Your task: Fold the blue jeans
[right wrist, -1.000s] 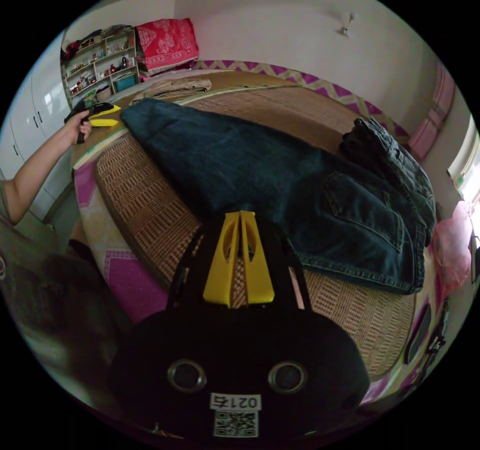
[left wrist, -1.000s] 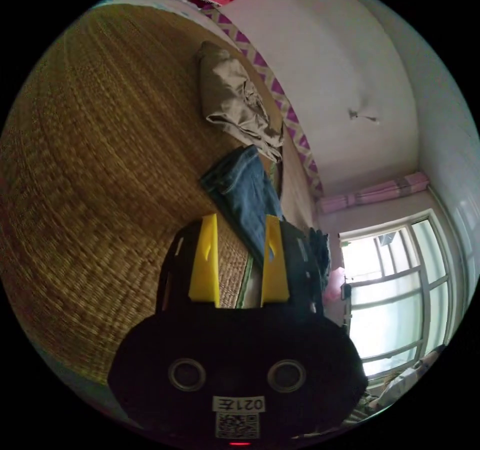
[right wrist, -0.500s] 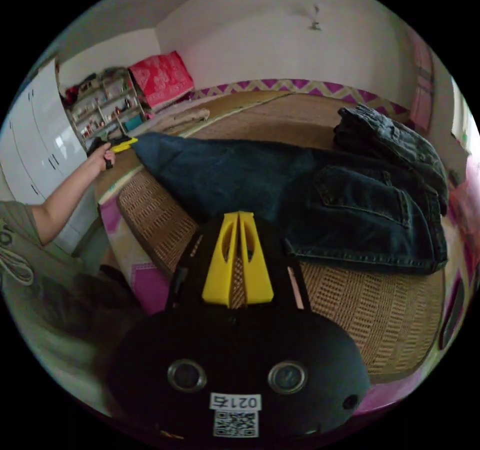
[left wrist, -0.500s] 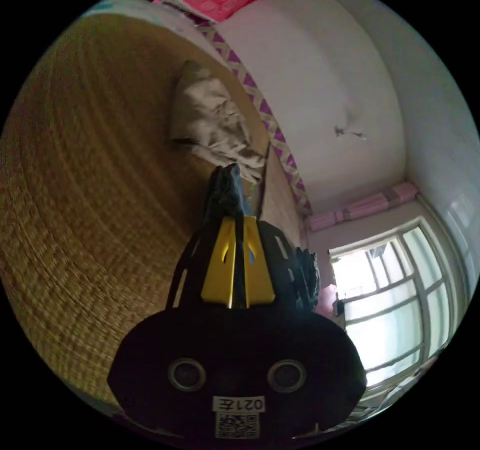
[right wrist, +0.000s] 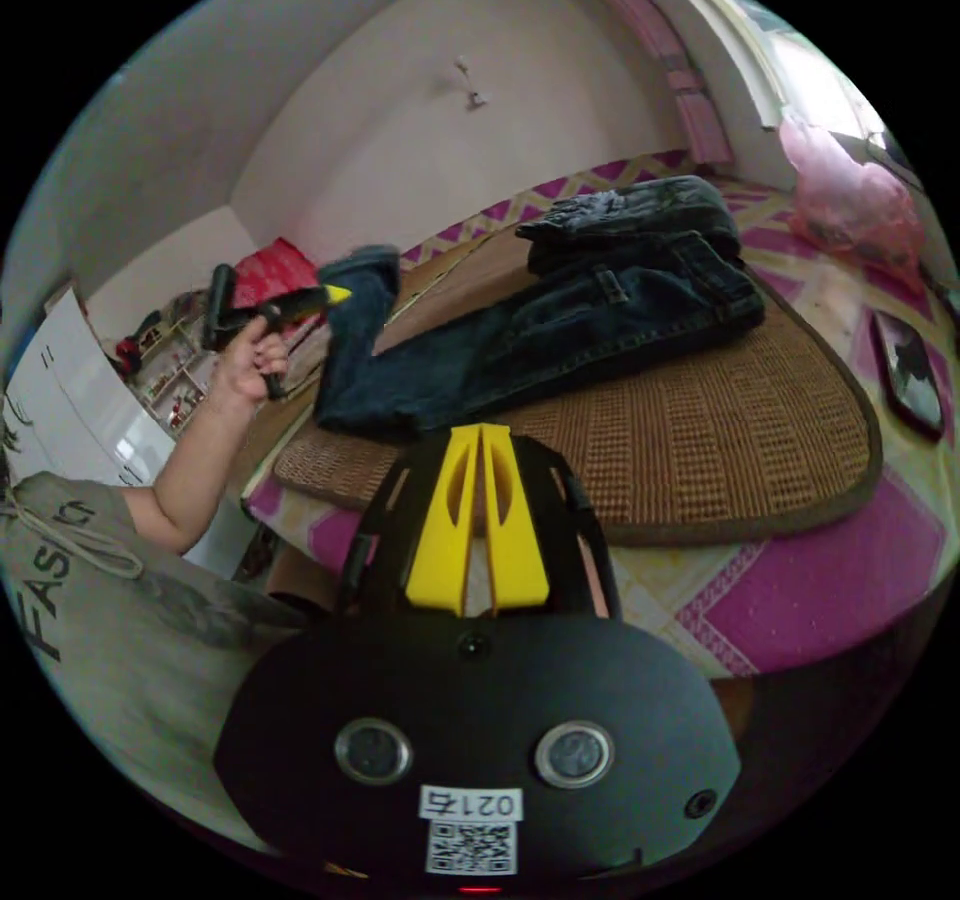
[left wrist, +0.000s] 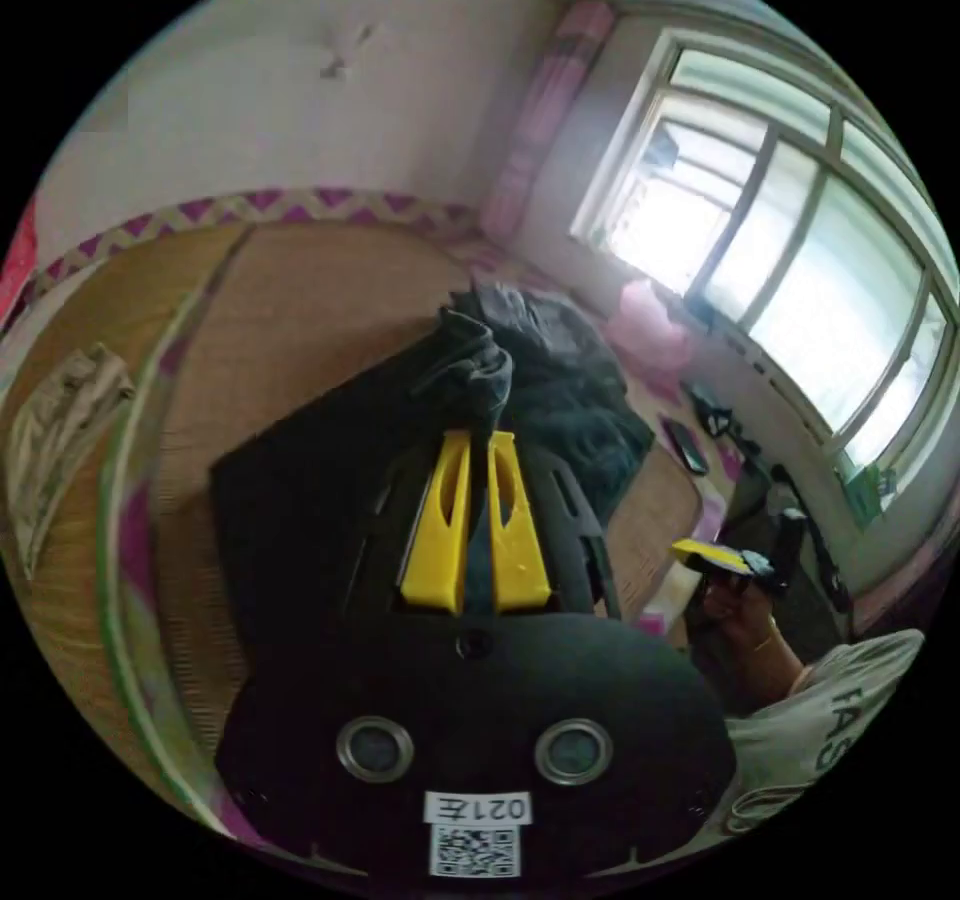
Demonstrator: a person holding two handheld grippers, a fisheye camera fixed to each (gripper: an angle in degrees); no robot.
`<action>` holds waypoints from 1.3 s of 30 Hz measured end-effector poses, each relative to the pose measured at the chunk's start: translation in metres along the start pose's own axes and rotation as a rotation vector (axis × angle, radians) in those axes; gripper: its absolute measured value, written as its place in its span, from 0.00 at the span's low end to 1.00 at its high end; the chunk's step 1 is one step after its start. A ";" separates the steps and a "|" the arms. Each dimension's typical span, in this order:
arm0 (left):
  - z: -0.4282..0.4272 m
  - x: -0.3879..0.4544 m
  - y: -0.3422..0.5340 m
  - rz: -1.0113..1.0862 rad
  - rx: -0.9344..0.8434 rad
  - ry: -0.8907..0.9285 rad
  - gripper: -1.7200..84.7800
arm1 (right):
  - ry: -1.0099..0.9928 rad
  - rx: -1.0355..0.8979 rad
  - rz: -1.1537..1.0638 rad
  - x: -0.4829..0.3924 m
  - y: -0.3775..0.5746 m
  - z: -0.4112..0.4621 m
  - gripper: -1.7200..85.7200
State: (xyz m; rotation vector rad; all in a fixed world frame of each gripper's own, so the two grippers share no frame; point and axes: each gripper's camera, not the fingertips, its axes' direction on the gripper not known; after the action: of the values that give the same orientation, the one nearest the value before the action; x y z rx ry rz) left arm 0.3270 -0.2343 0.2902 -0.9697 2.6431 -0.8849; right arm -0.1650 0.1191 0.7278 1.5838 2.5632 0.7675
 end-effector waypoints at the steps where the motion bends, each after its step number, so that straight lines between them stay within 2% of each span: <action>1: 0.046 0.009 0.010 -0.003 -0.087 -0.036 0.01 | -0.011 0.004 0.019 0.008 0.005 -0.006 0.01; 3: 0.085 0.017 0.026 -0.030 -0.139 -0.041 0.01 | -0.027 -0.002 0.037 0.020 0.012 -0.014 0.01; 8: 0.087 0.084 0.042 0.077 -0.003 -0.127 0.02 | -0.040 0.002 0.074 0.050 0.024 -0.033 0.01; 9: 0.093 0.091 0.043 0.098 -0.016 -0.128 0.02 | -0.044 0.006 0.079 0.053 0.024 -0.035 0.01; 12: 0.154 0.103 0.054 0.117 -0.246 -0.130 0.05 | -0.068 0.027 0.095 0.067 0.020 -0.040 0.02; 13: 0.149 0.107 0.061 0.139 -0.166 -0.113 0.06 | -0.071 0.044 0.097 0.071 0.016 -0.042 0.02; 16: 0.149 0.110 0.066 0.123 -0.173 -0.014 0.08 | -0.040 0.102 0.159 0.088 0.002 -0.051 0.06; 20: 0.115 0.118 0.082 0.217 -0.027 0.169 0.08 | 0.009 0.142 0.363 0.139 -0.033 -0.051 0.16; 23: 0.084 0.124 0.098 0.251 0.028 0.202 0.06 | 0.053 0.169 0.524 0.180 -0.057 -0.043 0.19; 25: 0.065 0.124 0.111 0.254 0.058 0.191 0.04 | -0.017 0.199 0.640 0.204 -0.066 -0.036 0.20; 28: 0.036 0.117 0.133 0.252 0.083 0.191 0.02 | -0.118 0.241 0.769 0.226 -0.080 -0.018 0.20; 32: 0.002 0.094 0.162 0.189 0.103 0.212 0.01 | -0.142 0.257 0.858 0.237 -0.095 0.012 0.12; 36: -0.023 0.071 0.185 0.139 0.103 0.193 0.01 | -0.151 0.274 0.830 0.213 -0.111 0.017 0.09; 39: -0.046 0.051 0.203 0.097 0.117 0.196 0.01 | -0.015 0.287 0.523 0.117 -0.166 0.001 0.08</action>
State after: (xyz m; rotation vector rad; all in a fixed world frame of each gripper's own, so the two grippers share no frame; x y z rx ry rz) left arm 0.1647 -0.1218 0.2077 -0.7557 2.7333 -1.1506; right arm -0.3588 0.1593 0.6834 2.3855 2.3457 0.4060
